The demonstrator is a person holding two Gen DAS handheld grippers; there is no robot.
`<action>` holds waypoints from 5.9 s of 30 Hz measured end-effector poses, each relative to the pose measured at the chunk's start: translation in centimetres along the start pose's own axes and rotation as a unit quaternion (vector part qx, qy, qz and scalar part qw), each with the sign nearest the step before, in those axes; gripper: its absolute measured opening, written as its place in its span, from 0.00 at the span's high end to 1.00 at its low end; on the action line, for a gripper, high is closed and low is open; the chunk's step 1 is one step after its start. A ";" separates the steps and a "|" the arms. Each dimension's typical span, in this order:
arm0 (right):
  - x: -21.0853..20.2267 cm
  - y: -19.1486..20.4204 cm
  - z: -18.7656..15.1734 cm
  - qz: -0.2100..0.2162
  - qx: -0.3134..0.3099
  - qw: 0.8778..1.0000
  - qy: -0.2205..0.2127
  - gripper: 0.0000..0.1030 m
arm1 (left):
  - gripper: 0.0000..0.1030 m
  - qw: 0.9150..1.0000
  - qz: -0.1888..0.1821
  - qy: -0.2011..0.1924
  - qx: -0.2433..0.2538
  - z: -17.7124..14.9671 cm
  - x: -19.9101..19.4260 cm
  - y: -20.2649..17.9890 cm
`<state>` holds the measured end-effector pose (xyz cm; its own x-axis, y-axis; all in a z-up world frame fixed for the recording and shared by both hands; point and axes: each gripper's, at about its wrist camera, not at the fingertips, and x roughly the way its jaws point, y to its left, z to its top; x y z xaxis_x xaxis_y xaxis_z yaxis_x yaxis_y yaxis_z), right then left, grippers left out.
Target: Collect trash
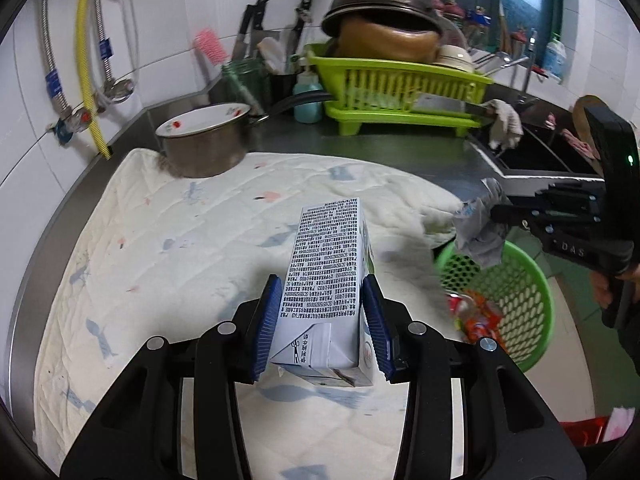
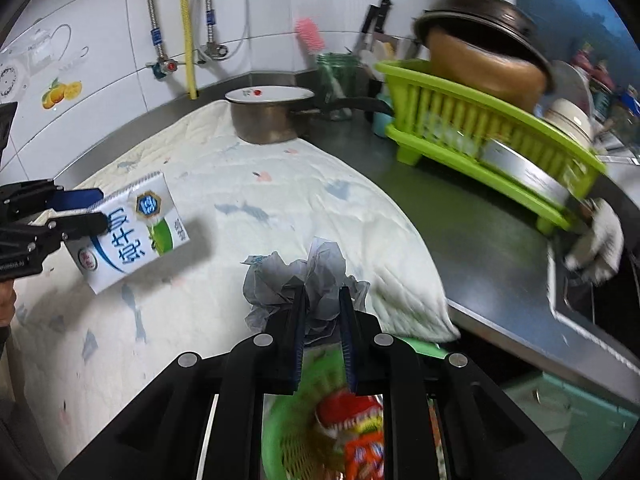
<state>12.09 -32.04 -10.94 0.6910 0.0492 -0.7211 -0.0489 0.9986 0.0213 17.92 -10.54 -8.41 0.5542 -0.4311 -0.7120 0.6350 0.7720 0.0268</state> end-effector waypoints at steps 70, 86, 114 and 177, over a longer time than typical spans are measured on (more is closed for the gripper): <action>-10.2 -6.9 -13.4 -0.077 0.147 0.986 0.004 0.51 | 0.45 0.994 -0.083 0.063 0.020 -2.0 3.0 -18.1; -10.2 -3.8 -10.7 -0.056 0.131 0.990 -0.005 0.37 | 0.25 0.998 0.018 0.025 -0.052 -2.9 -1.8 -10.9; -9.8 4.8 -3.9 0.013 0.059 0.998 -0.036 0.12 | 0.05 0.968 0.159 -0.024 -0.191 -7.1 -10.5 -0.5; -11.9 10.2 -2.9 0.053 0.030 0.995 -0.079 0.08 | 0.05 0.946 0.237 -0.087 -0.203 -10.2 -17.9 -0.7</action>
<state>1.22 -22.46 -4.13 0.7900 0.1513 -0.5942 -0.0874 0.9870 0.1351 2.04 1.38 -2.83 0.8282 -0.0349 -0.5594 0.0540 0.9984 0.0176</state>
